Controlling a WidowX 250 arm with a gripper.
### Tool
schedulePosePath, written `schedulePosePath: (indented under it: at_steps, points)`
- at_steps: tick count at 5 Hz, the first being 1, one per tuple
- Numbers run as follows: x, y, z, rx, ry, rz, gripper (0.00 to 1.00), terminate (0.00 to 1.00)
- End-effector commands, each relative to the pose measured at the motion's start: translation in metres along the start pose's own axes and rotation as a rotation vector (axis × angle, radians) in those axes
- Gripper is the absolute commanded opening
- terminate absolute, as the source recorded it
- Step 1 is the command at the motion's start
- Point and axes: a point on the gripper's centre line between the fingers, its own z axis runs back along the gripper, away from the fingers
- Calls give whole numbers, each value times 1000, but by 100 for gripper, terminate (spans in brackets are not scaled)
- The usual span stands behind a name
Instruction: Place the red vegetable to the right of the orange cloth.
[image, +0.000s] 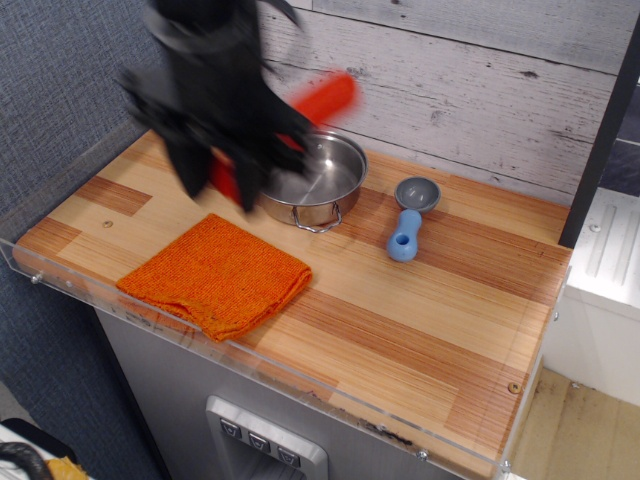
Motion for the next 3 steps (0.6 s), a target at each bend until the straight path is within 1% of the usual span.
schedulePosePath:
  at_steps: [1, 2, 3]
  points:
    - [-14, -96, -47, -36, 48, -30, 0, 0]
    - [-15, -143, -69, -31, 66, -31, 0, 0]
    - [-13, -153, -81, -30, 60, -36, 0, 0]
